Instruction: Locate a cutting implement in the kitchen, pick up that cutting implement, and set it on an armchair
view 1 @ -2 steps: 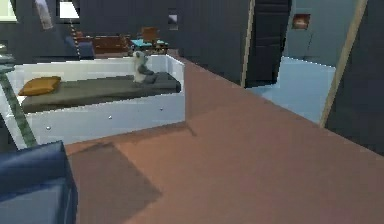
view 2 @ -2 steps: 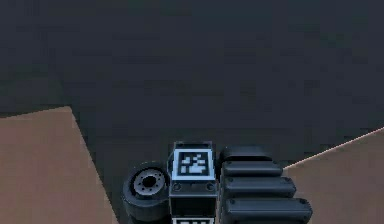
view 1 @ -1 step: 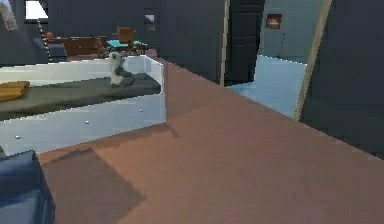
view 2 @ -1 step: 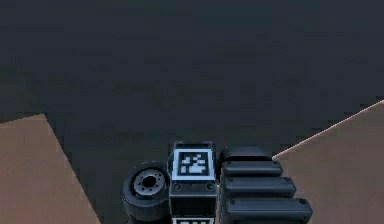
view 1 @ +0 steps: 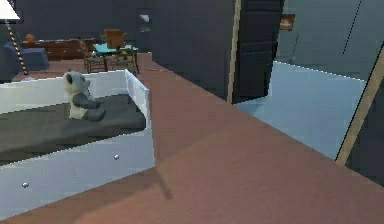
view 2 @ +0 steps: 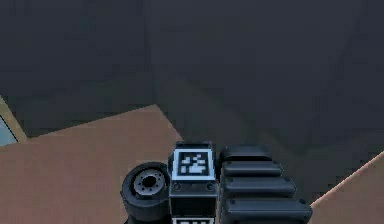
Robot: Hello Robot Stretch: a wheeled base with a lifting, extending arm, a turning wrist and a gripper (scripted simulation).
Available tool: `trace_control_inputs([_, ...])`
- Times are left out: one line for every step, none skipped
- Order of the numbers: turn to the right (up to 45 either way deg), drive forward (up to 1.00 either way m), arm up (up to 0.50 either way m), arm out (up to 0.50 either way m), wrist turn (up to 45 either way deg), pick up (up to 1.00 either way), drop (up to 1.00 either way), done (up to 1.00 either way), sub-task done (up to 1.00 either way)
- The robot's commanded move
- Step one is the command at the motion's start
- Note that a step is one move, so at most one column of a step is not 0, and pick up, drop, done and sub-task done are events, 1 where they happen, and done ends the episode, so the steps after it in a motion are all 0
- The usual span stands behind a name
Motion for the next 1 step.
trace_control_inputs([3.0,0.0,0.0,0.0,0.0,0.0,0.0,0.0,0.0])
